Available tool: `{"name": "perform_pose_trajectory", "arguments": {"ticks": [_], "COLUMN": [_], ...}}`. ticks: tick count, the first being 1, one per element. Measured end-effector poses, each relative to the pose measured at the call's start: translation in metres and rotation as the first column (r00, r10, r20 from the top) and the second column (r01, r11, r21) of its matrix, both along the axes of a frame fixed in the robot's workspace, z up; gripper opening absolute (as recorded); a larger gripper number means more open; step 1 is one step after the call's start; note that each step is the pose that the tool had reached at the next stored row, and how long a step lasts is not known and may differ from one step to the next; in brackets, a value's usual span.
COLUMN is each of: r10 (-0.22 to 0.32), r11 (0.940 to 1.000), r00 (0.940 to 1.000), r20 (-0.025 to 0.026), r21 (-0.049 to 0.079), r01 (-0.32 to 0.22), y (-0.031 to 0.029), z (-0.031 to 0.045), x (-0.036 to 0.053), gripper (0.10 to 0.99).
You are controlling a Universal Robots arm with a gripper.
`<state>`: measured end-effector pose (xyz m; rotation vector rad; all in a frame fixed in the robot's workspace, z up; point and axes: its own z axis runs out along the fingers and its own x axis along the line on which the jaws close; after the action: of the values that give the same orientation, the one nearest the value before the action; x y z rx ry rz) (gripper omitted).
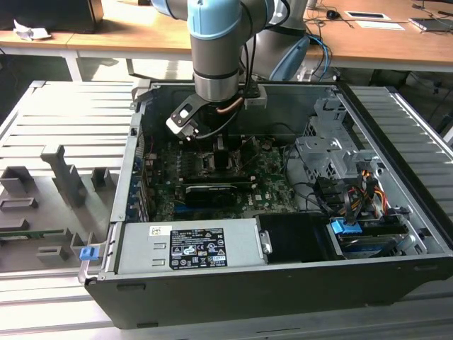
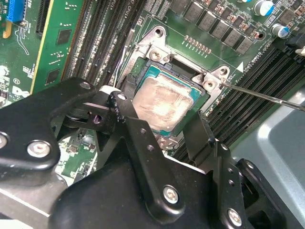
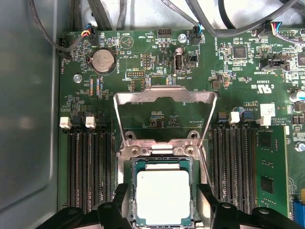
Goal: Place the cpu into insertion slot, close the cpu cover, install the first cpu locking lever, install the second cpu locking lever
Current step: 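Place the cpu into insertion slot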
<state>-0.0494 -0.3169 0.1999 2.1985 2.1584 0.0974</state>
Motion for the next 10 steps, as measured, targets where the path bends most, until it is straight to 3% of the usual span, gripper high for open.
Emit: {"name": "perform_pose_trajectory", "arguments": {"ticks": [10], "r10": [0.0], "r11": [1.0], "r00": [1.0], "r20": [-0.0002], "r21": [0.0], "r01": [0.0], "y": [0.0], "z": [0.0027], "x": [0.0], "gripper": [0.667]}}
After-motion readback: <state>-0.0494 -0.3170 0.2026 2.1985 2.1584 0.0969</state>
